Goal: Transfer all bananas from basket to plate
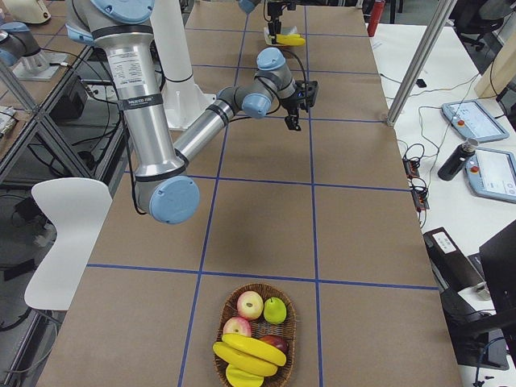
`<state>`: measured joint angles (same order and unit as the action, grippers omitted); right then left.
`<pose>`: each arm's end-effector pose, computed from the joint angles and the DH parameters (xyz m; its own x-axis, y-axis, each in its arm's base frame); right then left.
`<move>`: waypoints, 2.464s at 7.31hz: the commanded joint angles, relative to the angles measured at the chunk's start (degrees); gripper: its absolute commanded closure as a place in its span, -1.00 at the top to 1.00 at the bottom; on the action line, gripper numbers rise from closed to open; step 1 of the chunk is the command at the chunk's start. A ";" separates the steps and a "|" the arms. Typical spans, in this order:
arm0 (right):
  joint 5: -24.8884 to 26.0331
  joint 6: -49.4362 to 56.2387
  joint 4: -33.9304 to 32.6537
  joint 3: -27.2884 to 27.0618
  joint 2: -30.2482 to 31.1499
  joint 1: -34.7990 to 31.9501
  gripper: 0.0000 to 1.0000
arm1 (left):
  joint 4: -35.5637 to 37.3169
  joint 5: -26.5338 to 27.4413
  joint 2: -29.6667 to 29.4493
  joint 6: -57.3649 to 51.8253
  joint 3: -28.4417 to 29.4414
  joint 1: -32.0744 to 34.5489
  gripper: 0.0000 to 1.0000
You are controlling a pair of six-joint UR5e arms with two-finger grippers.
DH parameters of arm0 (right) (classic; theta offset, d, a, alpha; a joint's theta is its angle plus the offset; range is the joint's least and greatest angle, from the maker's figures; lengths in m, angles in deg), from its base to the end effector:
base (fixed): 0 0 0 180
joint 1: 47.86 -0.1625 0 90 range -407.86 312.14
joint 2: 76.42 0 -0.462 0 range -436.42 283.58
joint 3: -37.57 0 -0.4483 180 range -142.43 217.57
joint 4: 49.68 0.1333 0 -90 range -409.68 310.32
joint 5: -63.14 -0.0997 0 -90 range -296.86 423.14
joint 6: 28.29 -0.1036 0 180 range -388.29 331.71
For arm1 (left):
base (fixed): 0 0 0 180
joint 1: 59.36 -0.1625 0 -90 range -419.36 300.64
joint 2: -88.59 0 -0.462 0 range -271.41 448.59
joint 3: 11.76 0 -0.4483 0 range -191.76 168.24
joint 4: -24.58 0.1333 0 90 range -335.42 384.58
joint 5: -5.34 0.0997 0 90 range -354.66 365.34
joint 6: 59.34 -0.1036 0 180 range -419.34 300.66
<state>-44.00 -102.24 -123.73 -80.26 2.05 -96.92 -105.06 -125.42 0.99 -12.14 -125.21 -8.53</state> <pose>-0.3005 -0.5033 0.3052 0.5141 0.1894 0.8366 -0.4380 0.8965 0.0661 0.2752 -0.4417 0.4146 0.3815 0.3465 -0.8570 -0.0431 0.9327 0.3580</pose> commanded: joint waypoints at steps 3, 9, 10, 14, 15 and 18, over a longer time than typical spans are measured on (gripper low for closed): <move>-9.56 24.92 0.31 1.19 12.91 -12.35 1.00 | 0.00 8.66 13.75 -19.47 2.25 1.29 -1.00; -21.70 50.99 0.31 9.19 16.27 -28.01 1.00 | -0.53 10.26 14.12 -34.02 9.12 3.39 0.99; -22.49 53.88 0.22 9.54 16.53 -29.94 1.00 | -1.66 9.92 14.03 -33.93 8.86 4.79 1.00; -25.75 77.04 0.13 21.89 18.12 -41.88 1.00 | 0.79 -14.33 5.79 -32.10 7.54 22.64 1.00; -25.49 81.46 0.22 26.72 18.03 -43.65 1.00 | 0.70 -13.91 3.42 -27.65 7.19 22.56 1.00; -25.66 86.08 0.22 35.80 17.50 -49.70 0.99 | 0.44 -13.91 2.70 -27.08 6.93 22.47 1.00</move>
<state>-69.47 -17.10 -123.46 -48.00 19.78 -143.58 -104.52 -139.28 3.97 -39.47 -118.18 13.90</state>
